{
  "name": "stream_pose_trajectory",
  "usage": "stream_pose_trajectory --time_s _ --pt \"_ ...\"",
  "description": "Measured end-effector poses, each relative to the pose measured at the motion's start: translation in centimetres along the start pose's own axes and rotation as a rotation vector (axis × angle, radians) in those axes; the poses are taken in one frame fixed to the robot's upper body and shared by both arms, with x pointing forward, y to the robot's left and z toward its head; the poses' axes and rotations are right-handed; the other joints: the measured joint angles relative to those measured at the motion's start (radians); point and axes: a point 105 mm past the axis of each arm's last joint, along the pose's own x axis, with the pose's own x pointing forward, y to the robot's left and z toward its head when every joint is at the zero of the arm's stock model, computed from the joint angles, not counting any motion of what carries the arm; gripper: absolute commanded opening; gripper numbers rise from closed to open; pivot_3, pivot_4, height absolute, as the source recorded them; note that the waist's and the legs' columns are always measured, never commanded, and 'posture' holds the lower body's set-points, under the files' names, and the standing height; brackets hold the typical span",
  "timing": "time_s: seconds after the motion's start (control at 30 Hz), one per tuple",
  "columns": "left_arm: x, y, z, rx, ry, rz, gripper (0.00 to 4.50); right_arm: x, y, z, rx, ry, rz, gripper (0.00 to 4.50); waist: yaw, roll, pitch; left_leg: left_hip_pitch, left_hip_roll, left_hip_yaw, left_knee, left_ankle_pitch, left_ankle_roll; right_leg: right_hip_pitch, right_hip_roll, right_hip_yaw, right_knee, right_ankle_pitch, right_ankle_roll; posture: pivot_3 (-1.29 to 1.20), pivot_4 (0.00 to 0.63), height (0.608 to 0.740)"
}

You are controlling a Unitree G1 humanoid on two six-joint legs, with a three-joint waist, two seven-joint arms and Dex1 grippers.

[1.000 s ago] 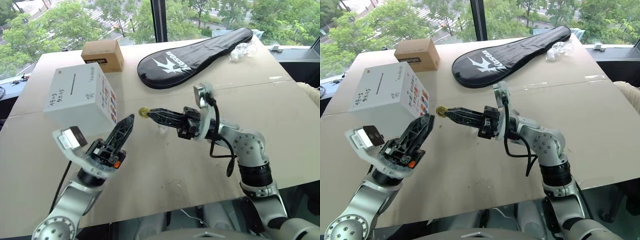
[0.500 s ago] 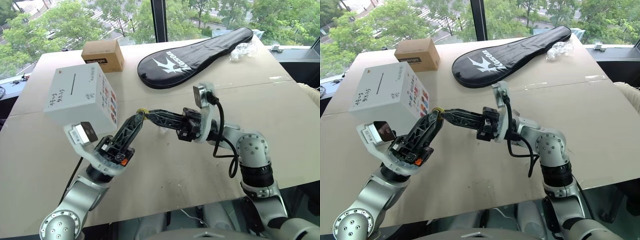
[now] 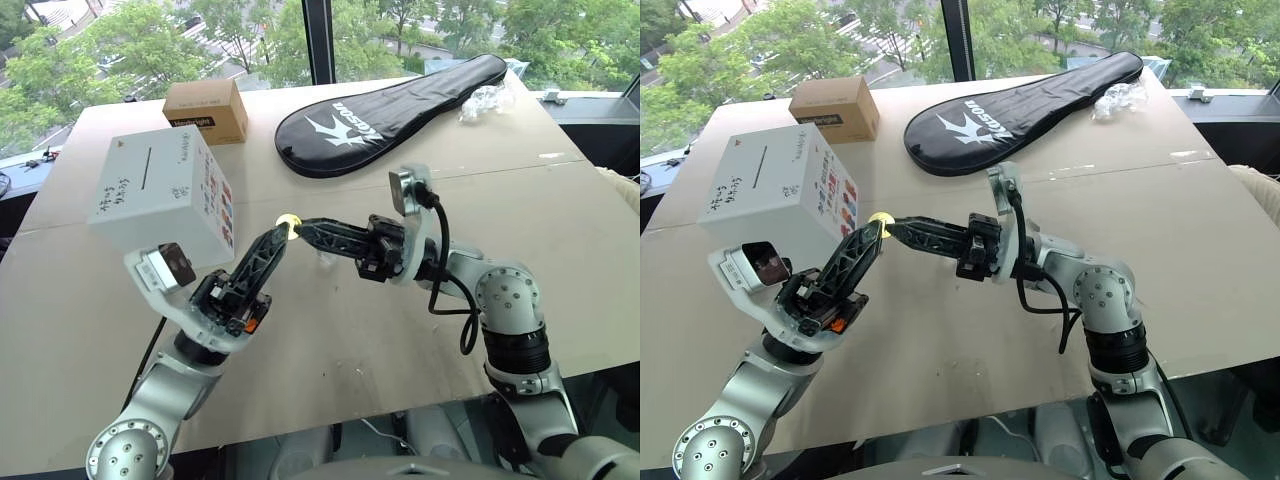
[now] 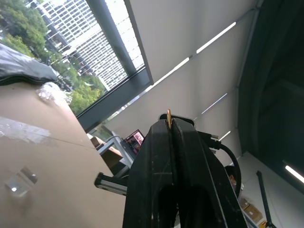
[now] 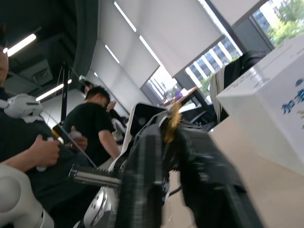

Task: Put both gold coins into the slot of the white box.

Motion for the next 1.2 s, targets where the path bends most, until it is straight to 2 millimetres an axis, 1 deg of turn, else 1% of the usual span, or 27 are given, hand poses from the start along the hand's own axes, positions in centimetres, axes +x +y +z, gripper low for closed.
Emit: stream_pose_trajectory --time_s 0.03,0.13,0.17,0.2,0.23,0.3,0.33,0.37,0.4,0.43,0.5,0.57,0.63,0.73,0.83,0.9,1.03,1.2 --pt "0.1 0.7 0.7 0.03 -0.029 0.043 0.0 -0.2 -0.6 -0.1 -0.062 0.017 -0.05 2.28 0.003 0.0 0.0 0.0 0.0 0.0 0.0 0.0 0.0 0.0 0.0 0.0 0.0 0.0 0.0 0.0 0.15 0.74" --pt "-0.5 2.1 2.5 0.129 -0.073 0.155 0.0 -1.4 -2.7 0.0 -0.283 0.064 -0.211 2.28 0.005 0.0 0.0 0.0 0.0 0.0 0.0 0.0 0.0 0.0 0.0 -0.003 -0.001 0.0 0.0 0.0 0.15 0.74" --pt "-0.7 2.5 3.1 0.182 -0.078 0.203 0.0 -2.1 -3.5 0.5 -0.372 0.067 -0.275 2.28 0.005 0.0 0.0 -0.001 0.0 0.0 0.0 0.0 0.0 0.0 0.0 -0.003 -0.001 0.0 0.0 0.0 0.15 0.74" --pt "-0.6 2.8 3.8 0.236 -0.074 0.239 0.0 -2.4 -3.6 1.0 -0.408 0.048 -0.291 2.28 0.005 -0.001 0.0 -0.001 0.0 0.0 0.0 0.0 0.0 -0.001 0.0 -0.003 -0.001 0.0 0.0 0.0 0.15 0.74" --pt "-0.2 3.0 5.0 0.343 -0.067 0.277 0.0 -2.5 -3.3 1.8 -0.45 0.026 -0.289 2.28 0.007 -0.001 0.0 -0.003 0.0 -0.002 0.0 0.0 0.0 -0.001 0.0 -0.003 -0.001 0.0 0.0 0.0 0.15 0.74" --pt "0.9 2.5 7.9 0.555 -0.086 0.327 0.0 -2.6 -2.5 2.7 -0.529 0.016 -0.262 2.28 0.01 -0.001 0.0 -0.003 0.0 -0.003 0.0 0.0 -0.001 -0.002 0.001 -0.004 -0.001 0.0 0.0 0.0 0.15 0.74" --pt "1.8 2.6 10.3 0.743 -0.098 0.393 0.0 -2.7 -1.8 3.3 -0.594 0.04 -0.237 2.28 0.015 0.0 0.001 -0.003 0.0 -0.002 0.0 0.0 -0.001 -0.002 0.001 -0.005 -0.001 0.0 0.0 0.0 0.15 0.74" --pt "1.8 2.7 10.9 0.78 -0.106 0.414 0.0 -2.6 -1.7 3.5 -0.605 0.043 -0.231 2.28 0.013 0.0 0.0 -0.003 0.0 -0.001 0.0 0.0 -0.001 -0.002 0.001 -0.005 -0.002 0.0 0.0 0.0 0.15 0.74" --pt "1.7 3.0 11.9 0.853 -0.109 0.462 0.0 -2.7 -1.4 3.9 -0.627 0.045 -0.223 2.28 0.013 0.0 0.0 -0.003 0.0 -0.001 0.0 0.0 0.0 -0.002 0.001 -0.004 -0.002 0.0 0.0 0.0 0.15 0.74" --pt "1.5 3.9 13.2 0.962 -0.084 0.549 0.0 -2.8 -1.1 4.4 -0.659 0.057 -0.21 2.28 0.012 0.0 0.001 -0.003 -0.001 0.0 -0.001 0.0 0.0 -0.002 0.001 -0.004 -0.002 0.0 0.0 0.0 0.15 0.74" --pt "0.9 5.3 14.8 1.074 -0.048 0.684 0.0 -2.7 -0.5 5.4 -0.715 0.073 -0.187 2.28 0.011 0.0 0.001 -0.004 -0.001 -0.001 -0.002 0.0 0.0 -0.004 0.0 -0.004 -0.003 0.0 0.0 0.0 0.15 0.74" --pt "0.7 6.1 15.4 1.122 -0.025 0.779 0.0 -2.2 0.3 6.4 -0.769 0.068 -0.152 2.28 0.014 0.0 0.001 -0.006 -0.001 -0.002 -0.004 0.0 0.0 -0.007 0.0 -0.005 -0.003 0.0 0.0 0.0 0.15 0.74" --pt "0.9 6.6 15.3 1.122 -0.016 0.831 0.0 -2.0 0.7 6.7 -0.796 0.063 -0.134 2.28 0.017 0.0 0.0 -0.012 0.0 -0.003 -0.003 0.0 -0.001 -0.012 -0.001 -0.005 -0.002 0.0 0.0 0.0 0.15 0.74" --pt "0.8 7.3 15.4 1.107 -0.017 0.902 0.0 -2.0 0.3 6.6 -0.789 0.072 -0.142 2.28 0.017 -0.001 0.0 -0.02 -0.001 -0.003 0.001 0.0 -0.001 -0.018 -0.001 -0.005 -0.002 0.0 0.0 0.0 0.15 0.74" --pt "0.3 7.9 15.3 1.113 0.016 0.961 0.0 -2.0 0.2 6.6 -0.794 0.071 -0.143 2.28 0.011 -0.001 0.0 -0.02 -0.001 -0.002 0.002 0.0 -0.001 -0.018 -0.001 -0.005 -0.002 0.0 0.0 0.0 0.15 0.74" --pt "-0.1 8.4 15.0 1.093 0.042 0.987 0.0 -2.1 0.2 6.4 -0.789 0.069 -0.144 2.28 0.008 -0.001 0.0 -0.02 -0.001 -0.003 0.002 0.0 -0.001 -0.018 -0.001 -0.005 -0.002 0.0 0.0 0.0 0.15 0.74" --pt "-0.5 8.6 15.2 1.082 0.047 1.015 0.0 -2.1 0.1 6.4 -0.787 0.069 -0.146 2.28 0.002 0.0 0.0 -0.019 -0.001 -0.003 0.002 0.0 -0.001 -0.018 -0.001 -0.005 0.001 0.0 0.0 0.0 0.15 0.74" --pt "-0.6 8.7 15.3 1.083 0.047 1.035 0.0 -2.0 0.2 6.4 -0.791 0.06 -0.143 2.28 0.001 0.0 0.0 -0.018 -0.001 -0.001 0.003 0.0 -0.001 -0.018 -0.001 -0.004 0.004 0.0 0.0 0.0 0.15 0.74"
